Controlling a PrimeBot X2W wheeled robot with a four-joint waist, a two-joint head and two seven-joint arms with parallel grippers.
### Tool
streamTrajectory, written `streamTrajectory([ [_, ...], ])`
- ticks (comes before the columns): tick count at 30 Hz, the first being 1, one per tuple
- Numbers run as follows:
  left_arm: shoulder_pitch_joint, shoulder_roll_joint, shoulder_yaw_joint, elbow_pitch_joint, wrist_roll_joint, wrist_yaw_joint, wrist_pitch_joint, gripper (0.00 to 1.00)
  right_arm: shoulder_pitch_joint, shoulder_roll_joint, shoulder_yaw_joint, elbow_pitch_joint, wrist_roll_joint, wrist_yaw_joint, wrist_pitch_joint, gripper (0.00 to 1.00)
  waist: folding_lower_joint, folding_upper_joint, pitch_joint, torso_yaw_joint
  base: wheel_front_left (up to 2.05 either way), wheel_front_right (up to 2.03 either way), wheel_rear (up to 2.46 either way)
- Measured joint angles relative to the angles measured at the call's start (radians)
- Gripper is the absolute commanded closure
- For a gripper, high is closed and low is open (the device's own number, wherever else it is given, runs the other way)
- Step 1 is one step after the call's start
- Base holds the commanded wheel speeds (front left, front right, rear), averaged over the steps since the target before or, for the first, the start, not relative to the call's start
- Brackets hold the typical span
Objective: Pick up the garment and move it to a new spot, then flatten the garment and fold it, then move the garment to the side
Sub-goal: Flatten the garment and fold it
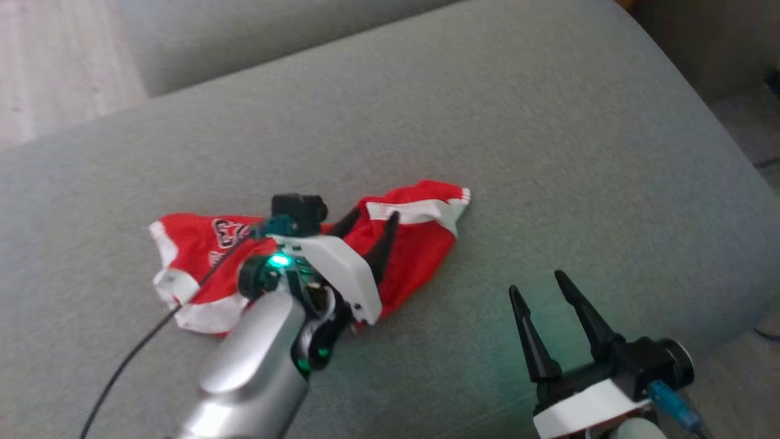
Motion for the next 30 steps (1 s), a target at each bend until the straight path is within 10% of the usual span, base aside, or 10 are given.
streamTrajectory([
  [5,-0.049,0.001,0.004,0.084,-0.001,-0.004,-0.002,0.0,-0.016,0.0,0.006,-0.003,0.021,0.0,0.0,0.0,-0.0002,0.0,0.039,-0.045,0.0,0.0,0.0],
  [6,-0.056,0.001,0.004,0.094,-0.001,-0.012,-0.008,0.14,-0.016,0.0,0.005,-0.003,0.024,0.0,0.0,0.0,-0.0002,0.0,0.044,-0.051,0.0,0.0,0.0],
  [7,-0.062,0.002,0.005,0.099,-0.001,-0.02,-0.016,0.7,-0.016,0.0,0.005,-0.003,0.024,0.0,0.0,0.0,-0.0003,0.0,0.049,-0.057,0.0,0.0,0.0],
  [8,-0.066,0.002,0.001,0.102,-0.005,-0.034,-0.017,1.0,-0.016,0.0,0.005,-0.003,0.024,0.0,0.0,0.0,-0.0002,0.0,0.052,-0.061,0.0,0.0,0.0],
  [30,-0.454,0.026,0.003,-0.141,-0.125,-0.108,-0.034,1.0,-0.009,0.0,0.0,0.006,0.022,0.0,0.0,0.0,-0.0006,0.0,-0.05,0.001,0.0,0.0,0.0],
])
